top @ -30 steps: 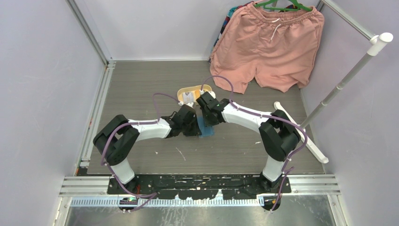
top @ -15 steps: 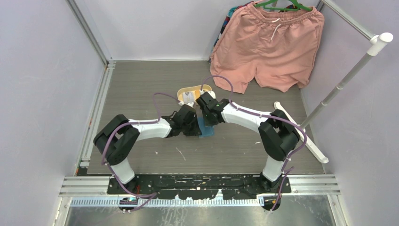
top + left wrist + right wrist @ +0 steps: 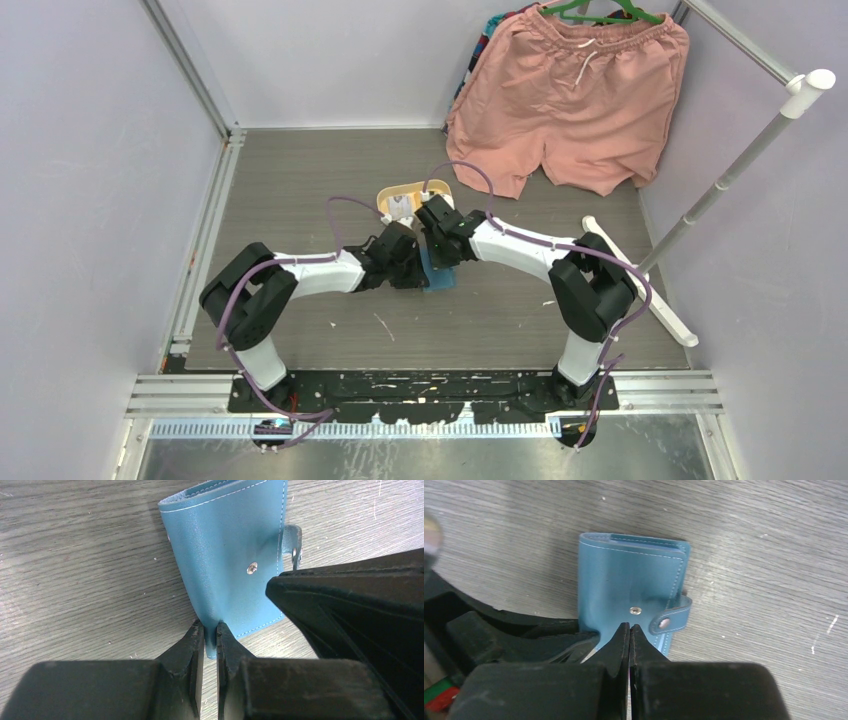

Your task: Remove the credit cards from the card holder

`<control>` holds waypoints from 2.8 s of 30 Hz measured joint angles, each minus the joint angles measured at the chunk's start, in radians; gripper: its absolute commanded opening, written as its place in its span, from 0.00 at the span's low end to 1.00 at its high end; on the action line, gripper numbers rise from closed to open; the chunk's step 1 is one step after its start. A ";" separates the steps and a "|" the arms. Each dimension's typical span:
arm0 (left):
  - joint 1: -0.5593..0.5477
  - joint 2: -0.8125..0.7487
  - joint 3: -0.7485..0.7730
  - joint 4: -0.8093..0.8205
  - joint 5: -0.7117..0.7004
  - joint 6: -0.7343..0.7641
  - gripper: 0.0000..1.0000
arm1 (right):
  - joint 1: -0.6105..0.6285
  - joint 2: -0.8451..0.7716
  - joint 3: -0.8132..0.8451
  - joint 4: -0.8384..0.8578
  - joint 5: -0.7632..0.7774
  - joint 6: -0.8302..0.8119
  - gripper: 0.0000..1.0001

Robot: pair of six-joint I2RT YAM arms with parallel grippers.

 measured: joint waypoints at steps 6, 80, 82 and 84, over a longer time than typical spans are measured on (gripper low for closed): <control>0.000 0.000 0.000 0.000 0.000 0.001 0.00 | 0.000 0.000 0.000 0.027 -0.056 0.004 0.01; 0.001 0.007 0.007 -0.002 0.013 0.006 0.00 | 0.011 0.115 0.140 -0.101 0.083 0.006 0.01; 0.003 0.008 0.007 -0.002 0.016 0.003 0.00 | 0.011 0.120 0.140 -0.098 0.080 0.010 0.01; 0.004 0.008 0.007 -0.002 0.019 0.000 0.00 | 0.011 0.124 0.140 -0.096 0.080 0.014 0.01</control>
